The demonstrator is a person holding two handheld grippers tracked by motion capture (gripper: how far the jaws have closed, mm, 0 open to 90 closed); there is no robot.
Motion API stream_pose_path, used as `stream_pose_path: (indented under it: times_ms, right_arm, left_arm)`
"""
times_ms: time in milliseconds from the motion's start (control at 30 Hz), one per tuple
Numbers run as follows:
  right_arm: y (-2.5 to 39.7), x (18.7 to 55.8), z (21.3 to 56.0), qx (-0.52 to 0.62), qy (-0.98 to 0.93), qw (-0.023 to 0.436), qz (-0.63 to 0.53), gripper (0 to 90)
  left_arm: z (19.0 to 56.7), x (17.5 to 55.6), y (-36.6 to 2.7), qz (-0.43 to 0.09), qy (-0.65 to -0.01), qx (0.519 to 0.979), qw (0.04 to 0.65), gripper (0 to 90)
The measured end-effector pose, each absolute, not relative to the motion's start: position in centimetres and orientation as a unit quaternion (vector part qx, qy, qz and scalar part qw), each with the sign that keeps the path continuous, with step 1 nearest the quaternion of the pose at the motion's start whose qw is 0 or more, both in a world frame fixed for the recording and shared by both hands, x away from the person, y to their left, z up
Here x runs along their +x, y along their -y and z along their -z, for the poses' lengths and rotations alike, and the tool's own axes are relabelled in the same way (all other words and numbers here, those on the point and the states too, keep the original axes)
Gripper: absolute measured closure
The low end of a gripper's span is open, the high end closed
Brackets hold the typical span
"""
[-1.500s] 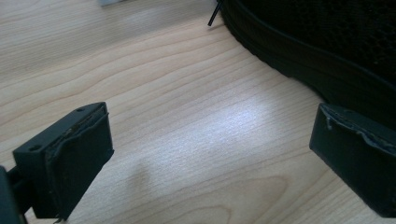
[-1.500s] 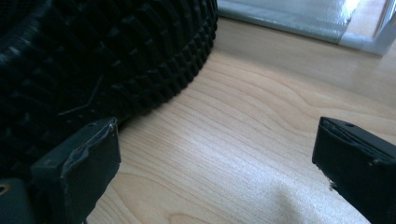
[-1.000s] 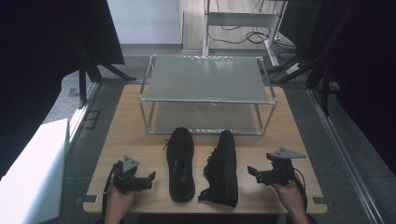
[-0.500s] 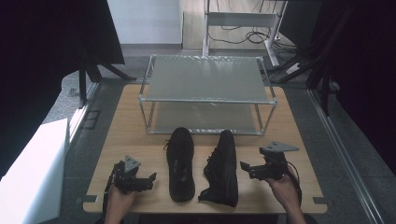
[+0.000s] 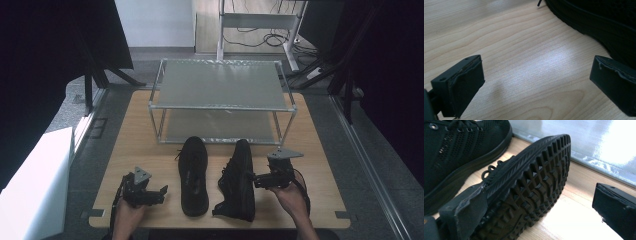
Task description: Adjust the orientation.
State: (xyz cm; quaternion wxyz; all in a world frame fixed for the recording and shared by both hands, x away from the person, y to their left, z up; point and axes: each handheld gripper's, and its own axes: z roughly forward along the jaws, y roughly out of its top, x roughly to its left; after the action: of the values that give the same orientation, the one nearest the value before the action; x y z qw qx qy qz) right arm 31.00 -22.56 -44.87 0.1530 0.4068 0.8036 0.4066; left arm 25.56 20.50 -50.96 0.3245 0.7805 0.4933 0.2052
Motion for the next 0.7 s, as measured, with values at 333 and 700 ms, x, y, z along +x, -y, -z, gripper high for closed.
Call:
stream_pose_path:
  times_ms: [333, 700]
  right_arm:
    - [23.7, 30.7, 44.7, 0.428, -0.799, 0.149, -0.396, 1.1]
    - [26.5, 29.9, 44.7, 0.451, -0.781, 0.160, -0.401, 1.9]
  left_arm:
    - [51.0, 25.6, -20.4, -0.204, -0.492, 0.783, 0.322, 0.0]
    - [51.1, 25.6, -20.3, -0.203, -0.491, 0.785, 0.318, 0.0]
